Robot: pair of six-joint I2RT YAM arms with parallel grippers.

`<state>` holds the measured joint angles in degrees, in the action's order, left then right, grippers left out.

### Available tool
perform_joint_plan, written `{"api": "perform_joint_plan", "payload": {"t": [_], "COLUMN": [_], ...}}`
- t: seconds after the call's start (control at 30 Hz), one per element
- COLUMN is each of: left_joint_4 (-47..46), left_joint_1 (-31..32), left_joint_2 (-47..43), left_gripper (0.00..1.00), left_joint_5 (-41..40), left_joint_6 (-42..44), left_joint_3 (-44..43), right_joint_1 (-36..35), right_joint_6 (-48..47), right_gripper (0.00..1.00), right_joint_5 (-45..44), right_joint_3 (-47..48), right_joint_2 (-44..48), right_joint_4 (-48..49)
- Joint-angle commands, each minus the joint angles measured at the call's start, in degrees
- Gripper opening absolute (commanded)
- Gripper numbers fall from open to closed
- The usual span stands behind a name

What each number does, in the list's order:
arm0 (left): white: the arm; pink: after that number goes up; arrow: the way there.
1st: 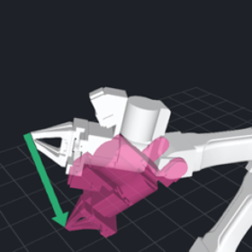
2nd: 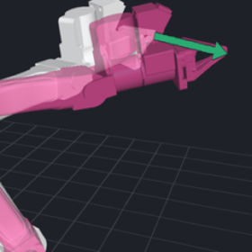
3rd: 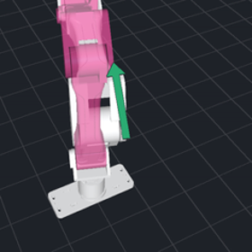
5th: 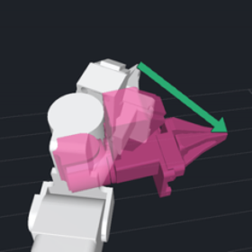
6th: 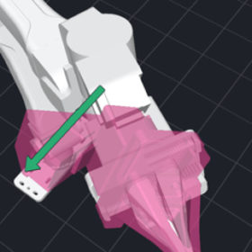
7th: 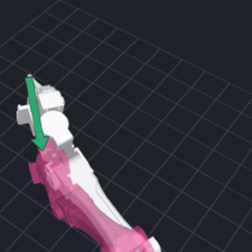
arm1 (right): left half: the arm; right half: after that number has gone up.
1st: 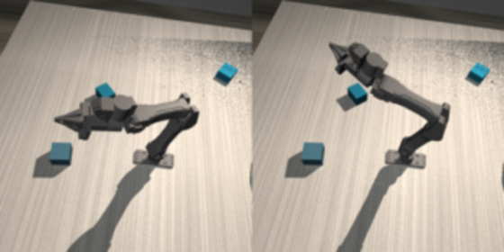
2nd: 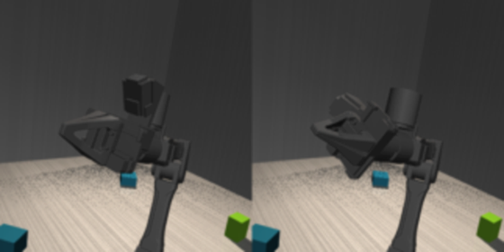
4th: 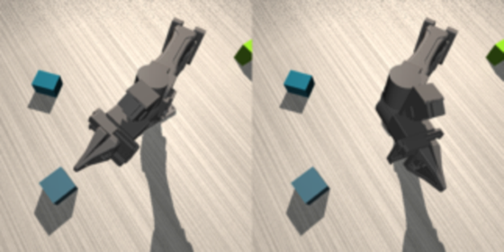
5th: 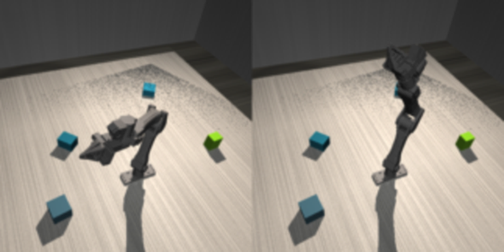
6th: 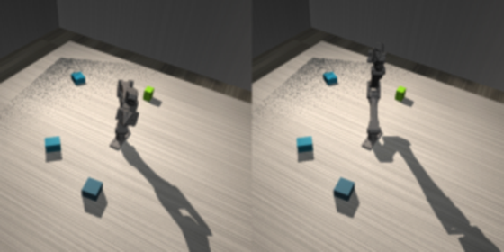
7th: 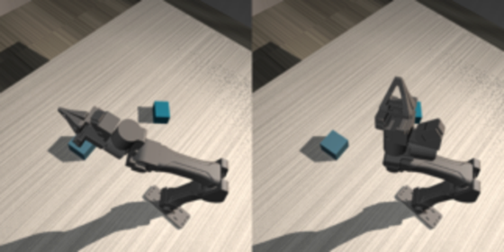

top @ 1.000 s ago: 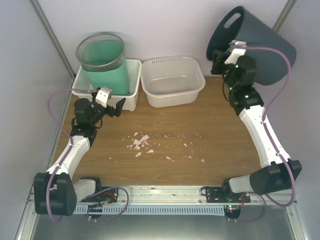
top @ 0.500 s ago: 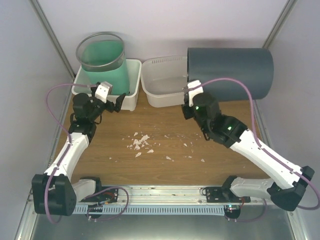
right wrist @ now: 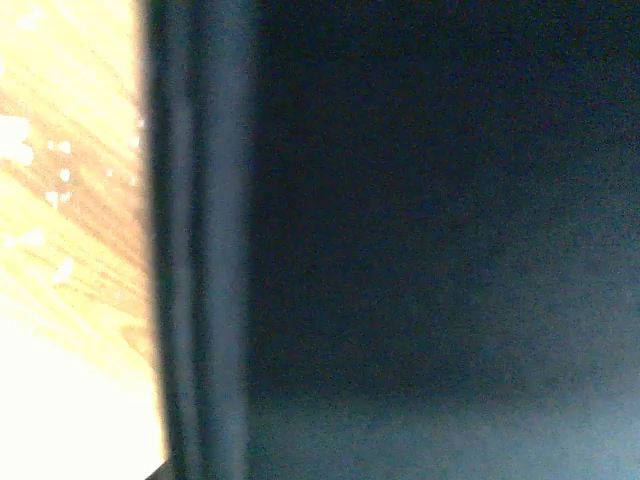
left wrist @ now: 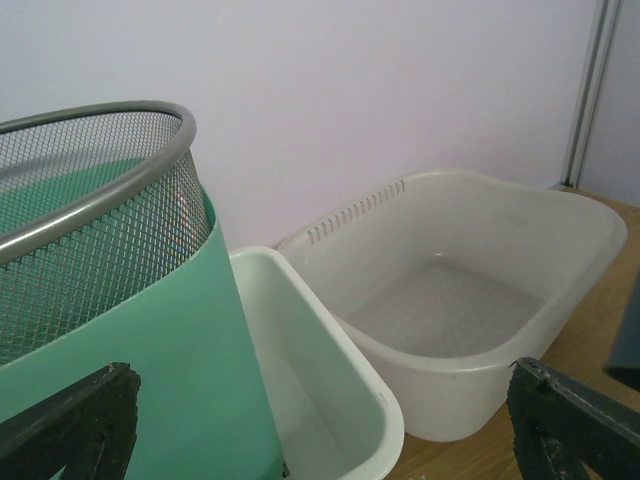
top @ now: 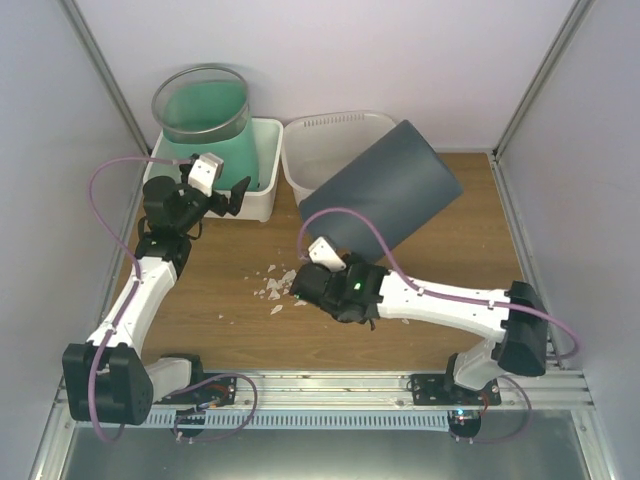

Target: Turn the large container upside down

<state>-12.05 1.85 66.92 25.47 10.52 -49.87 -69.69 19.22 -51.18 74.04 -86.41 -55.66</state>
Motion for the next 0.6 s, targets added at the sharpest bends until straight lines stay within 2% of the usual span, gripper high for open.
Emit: {"api": "perform_joint_plan", "payload": {"t": [0.0, 0.07, 0.33, 0.57], "left_joint_4": [-1.08, -1.25, -1.94, -1.88], "left_joint_1": [0.26, 0.26, 0.31, 0.34], "left_joint_2": [0.58, 0.9, 0.95, 0.01], "left_gripper": [0.99, 0.99, 0.99, 0.99], "left_joint_5": [-0.06, -0.04, 0.38, 0.63], "left_joint_6": [-0.37, -0.57, -1.91, -1.2], "left_joint_3": [-2.24, -2.27, -0.87, 0.35], "right_joint_1": [-3.88, -4.77, -5.52, -5.54], "right_joint_6": [14.44, 21.32, 28.48, 32.66], "right_gripper": [0.01, 0.01, 0.01, 0.01], "right_joint_5": [-8.06, -7.69, -3.44, -4.87], "right_joint_3": [1.33, 1.66, 0.74, 2.34], "right_joint_2": [-4.03, -7.73, -16.05, -24.59], "right_joint_4": [-14.78, -19.77, -20.38, -20.37]}}
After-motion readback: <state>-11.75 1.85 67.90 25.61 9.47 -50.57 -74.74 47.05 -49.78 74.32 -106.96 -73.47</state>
